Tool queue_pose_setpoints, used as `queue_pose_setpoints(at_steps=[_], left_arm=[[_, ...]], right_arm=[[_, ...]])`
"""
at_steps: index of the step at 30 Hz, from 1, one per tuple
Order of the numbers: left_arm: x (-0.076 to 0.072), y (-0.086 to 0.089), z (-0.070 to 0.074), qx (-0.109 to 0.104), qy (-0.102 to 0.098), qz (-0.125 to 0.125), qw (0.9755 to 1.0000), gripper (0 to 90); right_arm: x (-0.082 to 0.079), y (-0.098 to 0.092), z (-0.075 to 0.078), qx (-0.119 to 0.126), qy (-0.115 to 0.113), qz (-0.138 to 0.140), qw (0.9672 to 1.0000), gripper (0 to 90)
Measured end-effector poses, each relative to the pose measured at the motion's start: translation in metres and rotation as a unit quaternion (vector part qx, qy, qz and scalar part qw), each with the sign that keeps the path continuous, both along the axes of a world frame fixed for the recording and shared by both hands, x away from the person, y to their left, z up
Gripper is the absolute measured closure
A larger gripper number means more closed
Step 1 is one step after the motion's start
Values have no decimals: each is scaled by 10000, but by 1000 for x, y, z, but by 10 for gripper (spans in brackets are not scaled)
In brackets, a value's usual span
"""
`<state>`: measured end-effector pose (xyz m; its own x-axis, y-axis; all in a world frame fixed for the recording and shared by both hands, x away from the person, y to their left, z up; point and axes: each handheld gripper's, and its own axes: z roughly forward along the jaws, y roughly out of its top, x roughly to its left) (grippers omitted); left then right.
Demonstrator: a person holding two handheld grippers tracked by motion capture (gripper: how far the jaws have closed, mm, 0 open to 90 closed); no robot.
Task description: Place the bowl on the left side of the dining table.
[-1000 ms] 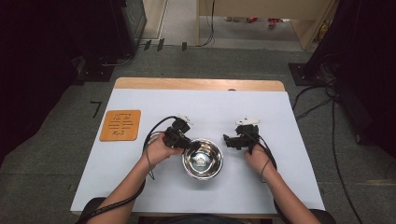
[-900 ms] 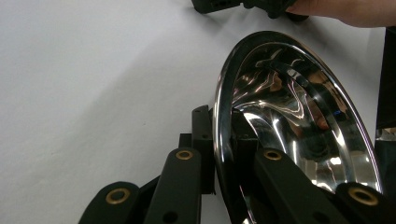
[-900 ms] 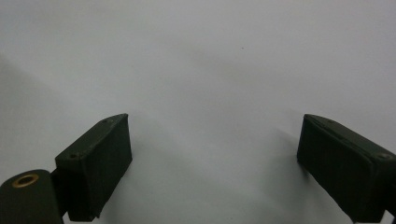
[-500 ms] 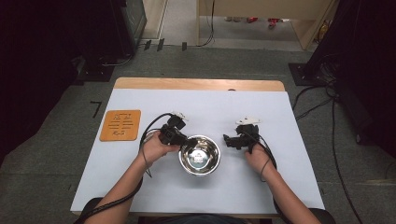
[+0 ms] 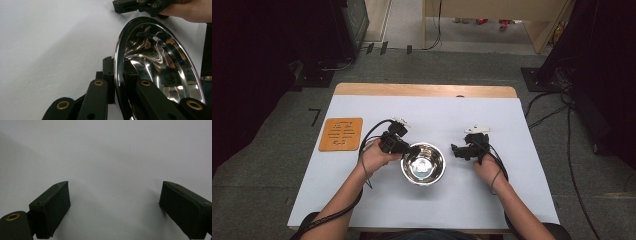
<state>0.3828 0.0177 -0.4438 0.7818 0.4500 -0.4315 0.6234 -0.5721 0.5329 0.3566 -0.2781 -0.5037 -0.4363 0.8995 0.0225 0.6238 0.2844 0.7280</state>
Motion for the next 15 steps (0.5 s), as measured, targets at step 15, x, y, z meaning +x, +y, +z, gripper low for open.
queue_pose_setpoints(at_steps=[15], left_arm=[[5,8,4,-69,-9,215,9997,855]], right_arm=[[0,0,0,-8,-23,2,10000,95]])
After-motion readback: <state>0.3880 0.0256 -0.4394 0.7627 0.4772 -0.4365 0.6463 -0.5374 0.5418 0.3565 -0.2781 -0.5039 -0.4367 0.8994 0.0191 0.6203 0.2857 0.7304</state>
